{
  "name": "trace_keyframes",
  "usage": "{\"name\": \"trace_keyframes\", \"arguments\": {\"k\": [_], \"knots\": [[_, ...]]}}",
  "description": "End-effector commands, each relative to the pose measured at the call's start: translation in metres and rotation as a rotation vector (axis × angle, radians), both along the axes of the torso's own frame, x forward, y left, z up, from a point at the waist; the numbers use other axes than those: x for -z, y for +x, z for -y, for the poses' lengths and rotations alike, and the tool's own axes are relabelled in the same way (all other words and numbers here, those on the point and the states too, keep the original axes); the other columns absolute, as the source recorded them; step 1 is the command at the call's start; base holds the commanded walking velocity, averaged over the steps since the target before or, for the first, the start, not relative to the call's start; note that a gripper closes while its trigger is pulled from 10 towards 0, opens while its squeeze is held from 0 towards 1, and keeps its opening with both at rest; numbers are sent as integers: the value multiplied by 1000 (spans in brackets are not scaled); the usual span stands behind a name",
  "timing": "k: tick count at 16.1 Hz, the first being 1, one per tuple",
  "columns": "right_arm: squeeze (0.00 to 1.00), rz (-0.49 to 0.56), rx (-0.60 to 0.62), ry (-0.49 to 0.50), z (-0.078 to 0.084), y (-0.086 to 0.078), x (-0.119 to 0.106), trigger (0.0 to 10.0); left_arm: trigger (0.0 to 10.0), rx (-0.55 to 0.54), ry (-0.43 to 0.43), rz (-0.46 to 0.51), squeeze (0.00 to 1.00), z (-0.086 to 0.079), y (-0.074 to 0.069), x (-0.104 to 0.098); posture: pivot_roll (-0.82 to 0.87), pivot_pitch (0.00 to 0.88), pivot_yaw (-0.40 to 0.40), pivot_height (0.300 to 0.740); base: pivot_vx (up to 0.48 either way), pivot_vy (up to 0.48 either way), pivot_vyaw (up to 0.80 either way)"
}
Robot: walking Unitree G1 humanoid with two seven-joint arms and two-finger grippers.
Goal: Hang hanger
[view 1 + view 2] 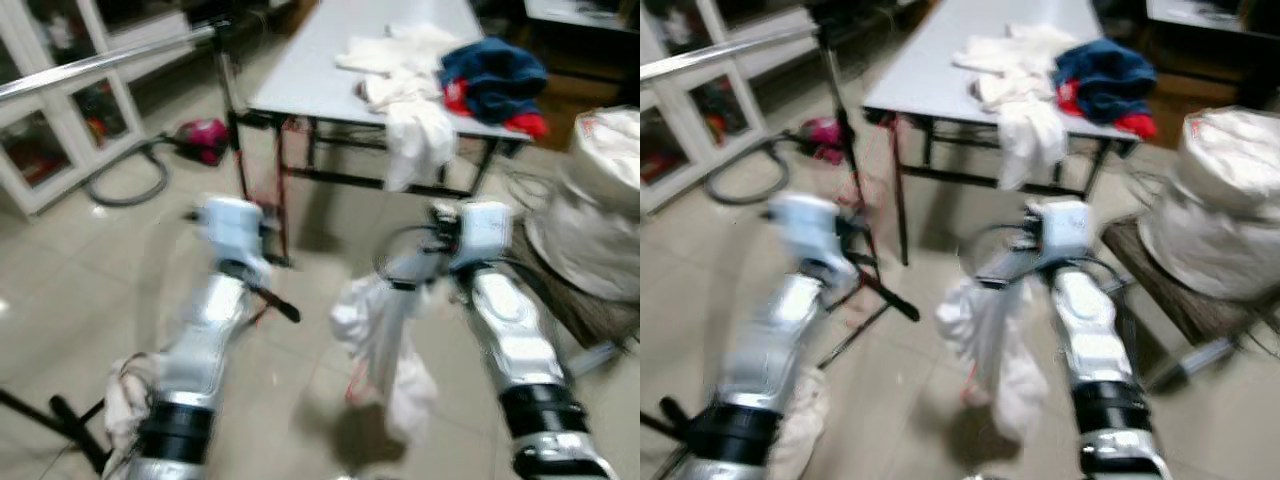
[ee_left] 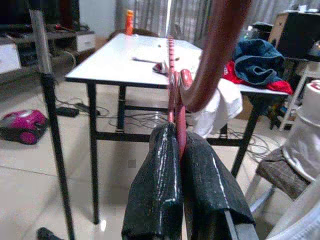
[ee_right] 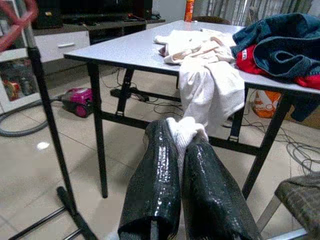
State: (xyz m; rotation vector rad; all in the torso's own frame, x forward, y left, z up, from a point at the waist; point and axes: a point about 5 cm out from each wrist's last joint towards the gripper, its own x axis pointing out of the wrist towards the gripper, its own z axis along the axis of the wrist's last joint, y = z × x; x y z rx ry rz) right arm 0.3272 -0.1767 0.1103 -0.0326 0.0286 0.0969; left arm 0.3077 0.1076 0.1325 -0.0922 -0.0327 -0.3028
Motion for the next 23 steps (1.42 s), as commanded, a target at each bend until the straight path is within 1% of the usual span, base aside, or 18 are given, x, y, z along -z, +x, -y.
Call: {"name": "trace_keyframes", "arguments": {"k": [1,2,4,9,15,16,18,22,23], "knots": [[0,40,-24,9,-9,3,-7,10000,10000,-48,7,-16,0,-12,3,2,16,0,2,740,0,0,0],[0,35,-25,11,-9,3,-6,10000,10000,-47,27,-17,0,-12,3,3,17,0,2,740,0,0,0],[0,28,-27,11,-9,3,-5,10000,10000,-51,28,-19,0,-13,4,3,18,0,1,740,0,0,0],[0,17,-36,8,-9,4,-3,10000,10000,-50,52,-18,0,-13,5,5,18,0,-9,740,0,-466,0],[0,11,-43,7,-9,4,-2,10000,10000,-56,47,-27,0,-12,6,7,18,0,-11,740,0,-448,0],[0,10,-45,7,-10,4,-1,10000,10000,-54,44,-27,0,-12,5,7,18,0,-11,740,266,-398,0],[0,7,-45,8,-9,3,0,10000,10000,-57,73,-26,0,-13,5,9,18,0,-11,740,0,0,0],[0,19,-46,1,-11,1,0,10000,10000,-36,67,-14,0,-13,5,7,16,0,-6,740,0,0,0],[0,7,-46,6,-11,2,2,10000,10000,-37,61,-15,0,-13,6,7,13,0,-3,740,0,0,0]]}}
